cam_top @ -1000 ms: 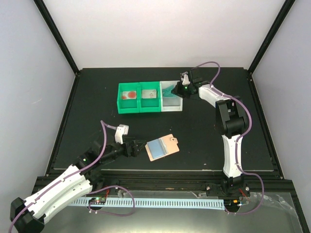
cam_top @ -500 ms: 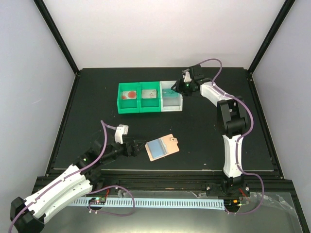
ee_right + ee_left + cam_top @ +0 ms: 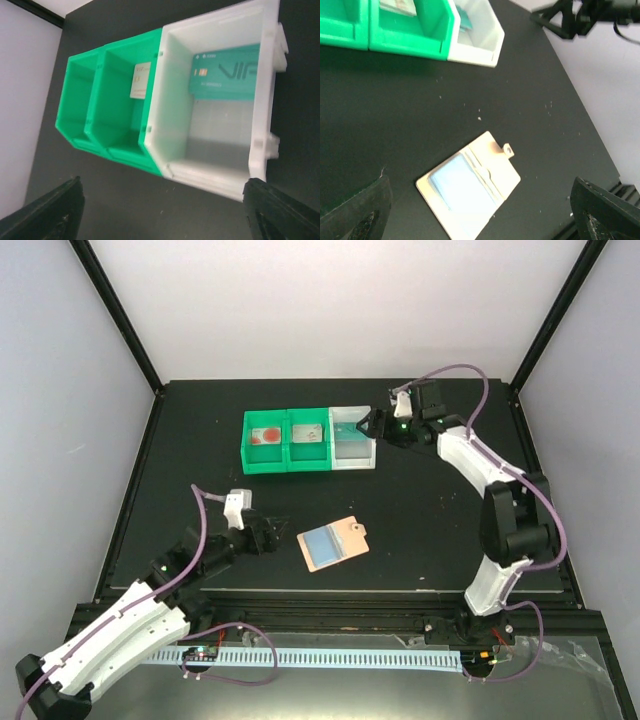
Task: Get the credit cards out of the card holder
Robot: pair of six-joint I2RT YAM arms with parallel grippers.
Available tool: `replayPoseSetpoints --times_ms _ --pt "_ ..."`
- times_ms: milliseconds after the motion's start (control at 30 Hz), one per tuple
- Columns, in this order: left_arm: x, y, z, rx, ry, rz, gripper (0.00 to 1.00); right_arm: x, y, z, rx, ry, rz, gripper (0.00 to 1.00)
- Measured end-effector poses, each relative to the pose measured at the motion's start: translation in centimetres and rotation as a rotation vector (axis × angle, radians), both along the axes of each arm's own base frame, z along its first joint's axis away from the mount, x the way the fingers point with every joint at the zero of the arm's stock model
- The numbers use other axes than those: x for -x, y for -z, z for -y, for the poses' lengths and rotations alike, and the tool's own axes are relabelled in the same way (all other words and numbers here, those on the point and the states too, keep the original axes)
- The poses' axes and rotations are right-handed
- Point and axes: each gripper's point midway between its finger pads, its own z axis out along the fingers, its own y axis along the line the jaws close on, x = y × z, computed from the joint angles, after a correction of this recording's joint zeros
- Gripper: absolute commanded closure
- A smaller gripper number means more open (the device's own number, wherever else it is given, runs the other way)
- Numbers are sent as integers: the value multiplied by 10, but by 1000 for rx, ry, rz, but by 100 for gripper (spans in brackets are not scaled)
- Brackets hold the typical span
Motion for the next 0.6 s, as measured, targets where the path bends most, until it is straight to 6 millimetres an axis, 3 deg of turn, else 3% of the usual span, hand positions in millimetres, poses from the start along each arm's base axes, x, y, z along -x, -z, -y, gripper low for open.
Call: replayPoseSetpoints --times_ms 367,400,500,600 --pt "-13 -45 -29 -58 -141 107 1 83 -34 25 18 -37 102 0" --pt "-15 -64 -33 -56 -162 151 1 110 -57 35 29 -37 166 0" --pt "-16 -71 -34 -56 -166 167 1 120 -73 40 29 -32 222 0" --pt "-17 -82 -32 -50 -161 181 1 152 -87 51 23 -25 278 0"
